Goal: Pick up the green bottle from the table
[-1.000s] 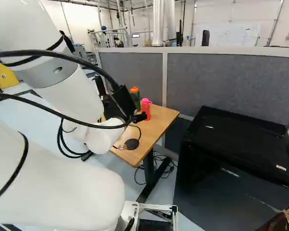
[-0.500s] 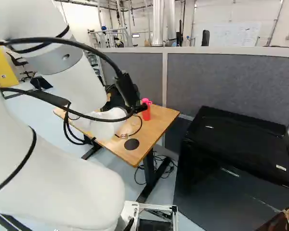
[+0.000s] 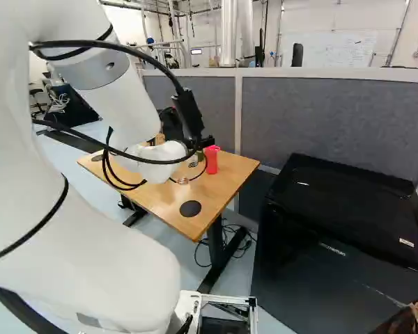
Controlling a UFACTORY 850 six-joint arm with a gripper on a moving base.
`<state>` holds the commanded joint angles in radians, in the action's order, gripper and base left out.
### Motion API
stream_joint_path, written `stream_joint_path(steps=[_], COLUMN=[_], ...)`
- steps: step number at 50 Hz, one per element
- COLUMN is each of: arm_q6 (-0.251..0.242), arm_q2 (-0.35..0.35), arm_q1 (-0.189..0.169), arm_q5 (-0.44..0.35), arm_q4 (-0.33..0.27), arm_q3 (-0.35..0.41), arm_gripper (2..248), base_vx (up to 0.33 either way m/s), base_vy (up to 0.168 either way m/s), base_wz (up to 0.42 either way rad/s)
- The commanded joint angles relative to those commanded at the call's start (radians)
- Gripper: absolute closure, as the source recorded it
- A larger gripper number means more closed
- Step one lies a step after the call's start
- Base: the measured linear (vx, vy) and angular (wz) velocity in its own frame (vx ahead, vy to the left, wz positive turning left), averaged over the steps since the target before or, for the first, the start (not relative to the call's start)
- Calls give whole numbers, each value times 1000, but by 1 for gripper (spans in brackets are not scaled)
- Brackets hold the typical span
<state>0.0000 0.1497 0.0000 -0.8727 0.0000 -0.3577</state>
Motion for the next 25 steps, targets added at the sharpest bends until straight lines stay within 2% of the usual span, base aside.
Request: stream_joint_path(steps=[25], arm_q6=[0], arm_q2=[-87], arm_q1=[6], arm_q5=[3], arm_q4=[0], arm_q3=[-142], arm_gripper=[3], base_vx=[0], base_vy=[0], base_wz=[0])
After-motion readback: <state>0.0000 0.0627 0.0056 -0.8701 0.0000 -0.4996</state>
